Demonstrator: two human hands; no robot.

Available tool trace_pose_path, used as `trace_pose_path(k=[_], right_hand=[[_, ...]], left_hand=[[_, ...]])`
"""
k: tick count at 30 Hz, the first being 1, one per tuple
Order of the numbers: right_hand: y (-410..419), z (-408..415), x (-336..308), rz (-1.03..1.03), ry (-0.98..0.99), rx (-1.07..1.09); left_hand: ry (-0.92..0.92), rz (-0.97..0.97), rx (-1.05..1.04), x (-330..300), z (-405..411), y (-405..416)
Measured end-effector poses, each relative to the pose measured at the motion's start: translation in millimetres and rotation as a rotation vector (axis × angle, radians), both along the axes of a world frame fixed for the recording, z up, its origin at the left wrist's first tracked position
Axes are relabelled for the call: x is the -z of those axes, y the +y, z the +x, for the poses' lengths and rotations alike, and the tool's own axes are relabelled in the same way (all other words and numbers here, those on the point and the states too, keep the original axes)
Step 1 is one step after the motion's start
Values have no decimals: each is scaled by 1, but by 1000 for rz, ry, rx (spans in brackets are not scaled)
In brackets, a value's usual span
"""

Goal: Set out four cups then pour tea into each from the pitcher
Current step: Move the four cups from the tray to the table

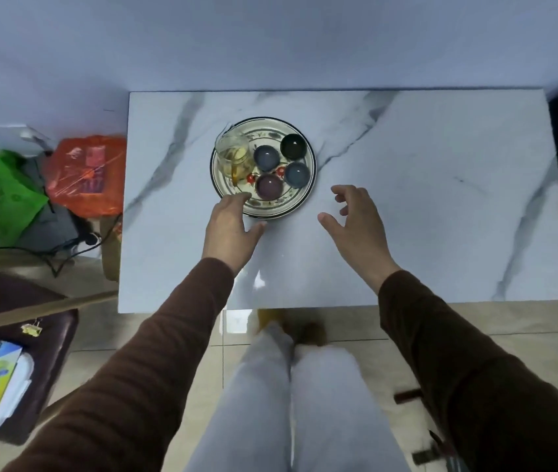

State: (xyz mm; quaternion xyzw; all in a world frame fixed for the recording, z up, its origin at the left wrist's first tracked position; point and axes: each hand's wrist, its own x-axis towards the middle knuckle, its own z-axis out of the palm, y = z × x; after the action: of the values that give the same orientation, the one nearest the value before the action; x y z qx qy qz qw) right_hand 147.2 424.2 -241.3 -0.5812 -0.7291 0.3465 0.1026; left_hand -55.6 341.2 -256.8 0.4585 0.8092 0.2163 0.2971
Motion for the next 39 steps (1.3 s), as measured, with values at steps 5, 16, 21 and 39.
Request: trace_pose_path(k=[5, 16, 21, 39], right_hand=[[41, -21, 68, 16, 0, -42], [98, -50, 175, 144, -45, -185], [110, -58, 191, 170, -94, -225], [105, -5, 153, 183, 53, 34]], left_hand=[[-20, -8, -30, 63, -1, 38], [-58, 25, -153, 164, -3, 83], [-10, 64, -129, 178, -6, 90], [-94, 252, -107, 138, 40, 106]])
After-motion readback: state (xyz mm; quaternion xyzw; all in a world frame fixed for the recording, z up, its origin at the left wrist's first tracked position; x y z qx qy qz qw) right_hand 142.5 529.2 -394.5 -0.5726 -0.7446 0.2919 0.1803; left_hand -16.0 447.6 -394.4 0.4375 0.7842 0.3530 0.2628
